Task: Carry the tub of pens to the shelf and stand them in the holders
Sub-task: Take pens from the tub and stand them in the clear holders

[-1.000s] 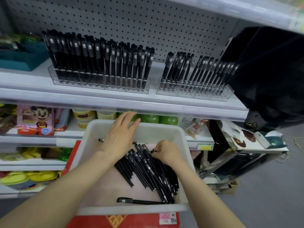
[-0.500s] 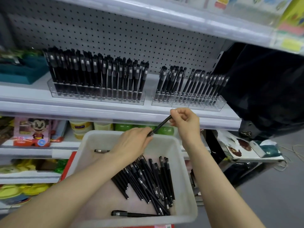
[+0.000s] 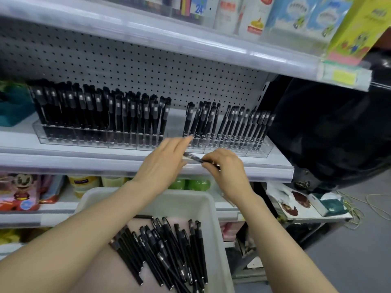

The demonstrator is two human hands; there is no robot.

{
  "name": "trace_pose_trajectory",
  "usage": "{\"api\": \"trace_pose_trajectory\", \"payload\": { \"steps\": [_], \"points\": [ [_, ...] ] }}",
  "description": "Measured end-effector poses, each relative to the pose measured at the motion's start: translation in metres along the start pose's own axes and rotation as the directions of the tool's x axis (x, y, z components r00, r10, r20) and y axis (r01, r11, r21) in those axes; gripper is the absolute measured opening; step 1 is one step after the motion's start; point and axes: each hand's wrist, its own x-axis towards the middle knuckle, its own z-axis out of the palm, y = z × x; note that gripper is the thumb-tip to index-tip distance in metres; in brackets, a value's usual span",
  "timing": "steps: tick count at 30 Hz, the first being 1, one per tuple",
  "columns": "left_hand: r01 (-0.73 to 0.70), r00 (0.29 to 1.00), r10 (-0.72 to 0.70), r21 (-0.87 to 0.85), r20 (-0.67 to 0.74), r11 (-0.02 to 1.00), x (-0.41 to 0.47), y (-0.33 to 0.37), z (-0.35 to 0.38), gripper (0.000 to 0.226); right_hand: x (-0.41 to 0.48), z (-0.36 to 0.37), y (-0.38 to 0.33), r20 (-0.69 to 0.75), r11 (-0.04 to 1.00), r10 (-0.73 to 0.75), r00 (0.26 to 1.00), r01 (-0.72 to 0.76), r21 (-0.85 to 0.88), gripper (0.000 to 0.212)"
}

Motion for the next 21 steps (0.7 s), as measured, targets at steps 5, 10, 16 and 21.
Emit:
{"api": "trace_pose_trajectory", "payload": {
  "steps": [5,10,16,21],
  "points": [
    [0.000,1.000,0.001,0.105,-0.013,0.994,0.024,-0.008,0.008,0.070,0.028,-0.035,0.016,-0.152,0.948,0.252,0.956,-0.212,0.238,0.011],
    [-0.002,0.999,-0.005,0.196,0.033,0.981,0.034,-0.004,0.011,0.071,0.071,-0.047,0.023,-0.292,0.875,0.394,0.871,-0.259,0.410,0.016],
    [0.003,0.999,-0.011,0.160,0.049,0.987,0.036,-0.005,0.012,0.070,0.096,-0.030,0.023,-0.277,0.863,0.408,0.870,-0.268,0.429,0.022],
    [-0.007,1.000,0.005,0.151,0.019,0.988,0.037,-0.008,0.015,0.071,0.091,-0.001,0.029,-0.144,0.876,0.414,0.899,-0.350,0.332,0.021]
  ]
}}
